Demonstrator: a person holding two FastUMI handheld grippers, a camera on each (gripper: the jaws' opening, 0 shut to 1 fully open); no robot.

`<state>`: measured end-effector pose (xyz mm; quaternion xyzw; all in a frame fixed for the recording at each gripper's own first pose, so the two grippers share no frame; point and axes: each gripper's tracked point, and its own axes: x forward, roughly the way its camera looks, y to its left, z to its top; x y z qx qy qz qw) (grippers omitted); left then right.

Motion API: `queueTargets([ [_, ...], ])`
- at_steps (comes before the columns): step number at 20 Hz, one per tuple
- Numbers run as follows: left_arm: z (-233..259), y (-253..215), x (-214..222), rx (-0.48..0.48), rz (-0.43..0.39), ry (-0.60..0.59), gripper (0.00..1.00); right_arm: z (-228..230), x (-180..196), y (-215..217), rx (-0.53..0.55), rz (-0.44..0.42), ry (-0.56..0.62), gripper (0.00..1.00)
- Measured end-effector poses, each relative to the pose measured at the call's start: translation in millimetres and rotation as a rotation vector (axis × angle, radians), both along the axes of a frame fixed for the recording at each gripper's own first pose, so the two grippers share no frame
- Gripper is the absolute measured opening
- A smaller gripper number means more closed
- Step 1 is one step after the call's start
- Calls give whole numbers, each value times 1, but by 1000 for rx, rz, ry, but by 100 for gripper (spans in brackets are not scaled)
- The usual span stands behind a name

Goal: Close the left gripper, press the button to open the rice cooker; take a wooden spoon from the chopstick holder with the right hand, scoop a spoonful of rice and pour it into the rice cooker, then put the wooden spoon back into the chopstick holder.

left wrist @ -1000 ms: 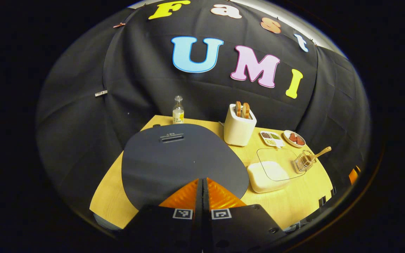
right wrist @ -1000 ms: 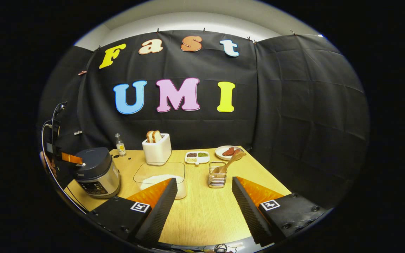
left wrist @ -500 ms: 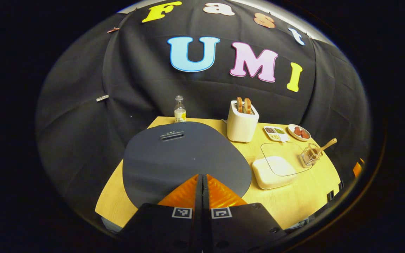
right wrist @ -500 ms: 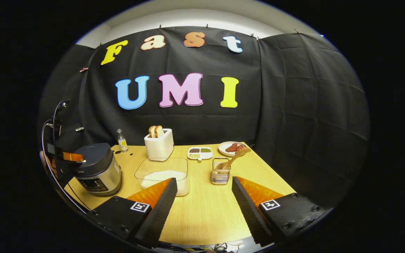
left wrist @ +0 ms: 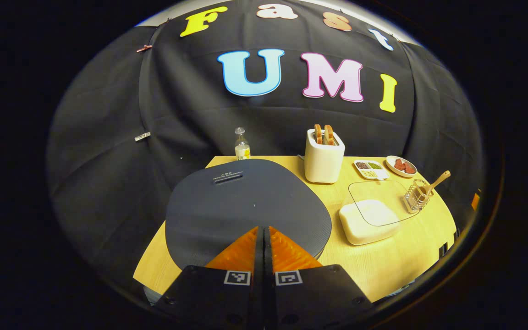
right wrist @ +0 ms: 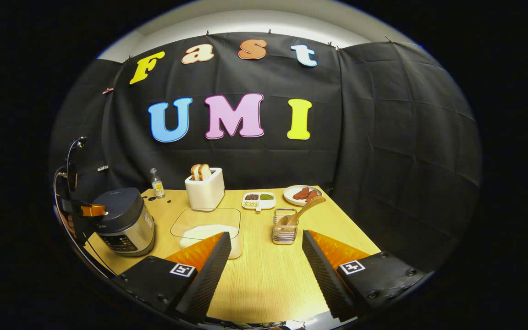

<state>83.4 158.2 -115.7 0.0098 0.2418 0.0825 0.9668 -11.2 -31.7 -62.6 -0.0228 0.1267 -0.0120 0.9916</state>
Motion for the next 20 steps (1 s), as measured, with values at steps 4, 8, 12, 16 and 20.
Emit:
queueTargets([
  [4,13,0,1,17,39,-54,6,4,26,-13,30,11,2,98],
  [8,81,2,3,101,120,-261,5,3,58,-32,51,-8,7,98],
  [12,174,5,-3,170,212,-465,7,3,94,-53,105,-45,3,98],
  [16,181,-16,3,154,212,-477,9,-5,122,-72,176,-92,10,98],
  [20,165,-55,3,56,183,-475,53,-24,146,-89,230,-131,57,98],
])
